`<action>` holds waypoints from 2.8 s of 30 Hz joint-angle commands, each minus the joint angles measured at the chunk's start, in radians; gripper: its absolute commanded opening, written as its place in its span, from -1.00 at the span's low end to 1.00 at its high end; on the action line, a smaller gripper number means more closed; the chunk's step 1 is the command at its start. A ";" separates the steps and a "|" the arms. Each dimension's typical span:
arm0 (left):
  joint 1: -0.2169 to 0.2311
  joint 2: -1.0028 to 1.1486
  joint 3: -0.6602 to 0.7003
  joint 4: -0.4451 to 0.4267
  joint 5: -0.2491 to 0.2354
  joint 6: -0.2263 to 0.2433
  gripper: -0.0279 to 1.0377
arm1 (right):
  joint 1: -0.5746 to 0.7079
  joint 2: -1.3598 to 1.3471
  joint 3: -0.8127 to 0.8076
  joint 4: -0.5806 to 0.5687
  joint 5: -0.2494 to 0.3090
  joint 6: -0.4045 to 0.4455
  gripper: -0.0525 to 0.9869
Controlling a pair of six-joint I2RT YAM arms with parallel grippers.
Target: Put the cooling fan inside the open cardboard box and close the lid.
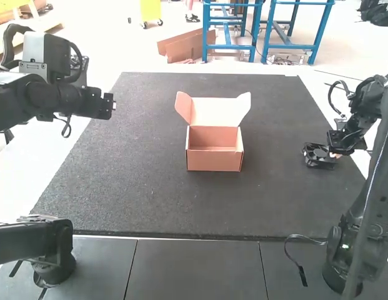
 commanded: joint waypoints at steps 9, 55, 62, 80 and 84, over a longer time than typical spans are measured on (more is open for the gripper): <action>-0.005 -0.033 0.020 0.022 0.010 -0.009 0.87 | -0.005 -0.150 -0.055 0.000 -0.021 0.141 -0.93; -0.008 -0.073 -0.072 0.016 0.064 -0.007 0.87 | 0.980 -0.610 -0.126 -0.063 0.005 0.933 -0.91; -0.008 -0.073 -0.069 0.022 0.064 -0.009 0.87 | 0.965 -0.520 -0.126 0.038 0.137 0.881 -0.91; -0.008 -0.073 -0.064 0.042 0.064 -0.009 0.87 | 0.917 -0.322 -0.134 0.192 0.202 0.813 -0.91; -0.008 -0.069 -0.064 0.040 0.064 -0.009 0.87 | 0.917 -0.276 -0.134 0.196 0.205 0.796 -0.91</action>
